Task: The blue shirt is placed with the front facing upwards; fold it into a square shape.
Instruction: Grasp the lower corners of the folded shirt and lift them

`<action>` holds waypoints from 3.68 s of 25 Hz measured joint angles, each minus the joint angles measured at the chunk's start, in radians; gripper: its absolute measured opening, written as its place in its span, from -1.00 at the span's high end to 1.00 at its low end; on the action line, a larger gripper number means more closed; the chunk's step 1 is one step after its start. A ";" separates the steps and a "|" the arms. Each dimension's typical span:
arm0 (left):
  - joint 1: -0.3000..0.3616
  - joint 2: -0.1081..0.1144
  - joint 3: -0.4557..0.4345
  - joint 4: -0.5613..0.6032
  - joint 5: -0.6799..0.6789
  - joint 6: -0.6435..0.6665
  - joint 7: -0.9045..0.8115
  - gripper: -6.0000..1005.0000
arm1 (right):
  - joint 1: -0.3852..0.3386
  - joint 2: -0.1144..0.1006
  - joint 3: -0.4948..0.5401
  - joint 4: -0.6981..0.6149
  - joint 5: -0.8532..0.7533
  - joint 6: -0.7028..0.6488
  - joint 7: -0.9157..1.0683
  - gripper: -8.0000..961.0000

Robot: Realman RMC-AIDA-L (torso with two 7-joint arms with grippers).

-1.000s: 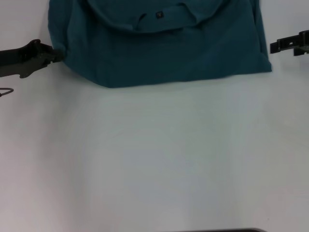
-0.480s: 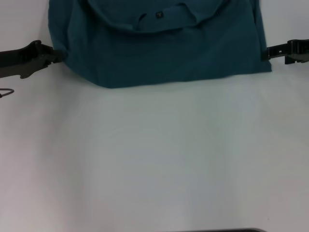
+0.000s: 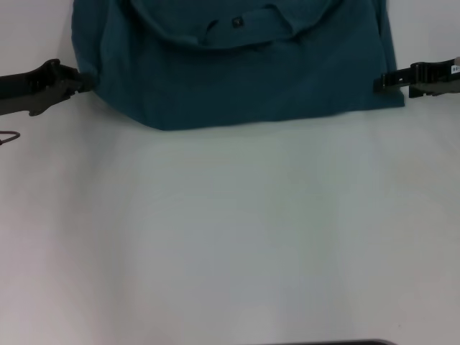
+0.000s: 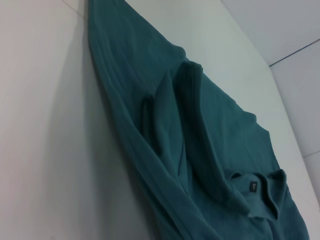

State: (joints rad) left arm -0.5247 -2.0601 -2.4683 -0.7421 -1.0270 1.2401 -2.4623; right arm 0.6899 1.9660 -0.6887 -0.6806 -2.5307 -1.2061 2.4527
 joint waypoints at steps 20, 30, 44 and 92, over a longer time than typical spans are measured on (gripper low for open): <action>0.000 0.000 0.000 -0.005 -0.001 0.001 0.002 0.93 | 0.009 0.015 -0.027 0.021 0.000 0.045 -0.004 -0.93; -0.001 0.000 0.003 -0.010 -0.001 0.001 0.002 0.93 | 0.025 0.021 -0.023 0.044 0.023 0.049 -0.023 -0.92; -0.004 -0.002 0.003 -0.010 -0.002 0.001 0.005 0.93 | 0.018 0.022 -0.034 0.055 0.022 0.078 -0.023 -0.92; 0.002 0.064 0.026 -0.051 0.108 0.318 0.013 0.93 | 0.003 -0.032 -0.042 -0.116 -0.086 -0.312 0.013 0.94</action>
State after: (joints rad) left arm -0.5227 -1.9958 -2.4422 -0.7928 -0.9186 1.5585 -2.4490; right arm 0.6933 1.9342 -0.7304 -0.7964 -2.6167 -1.5180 2.4657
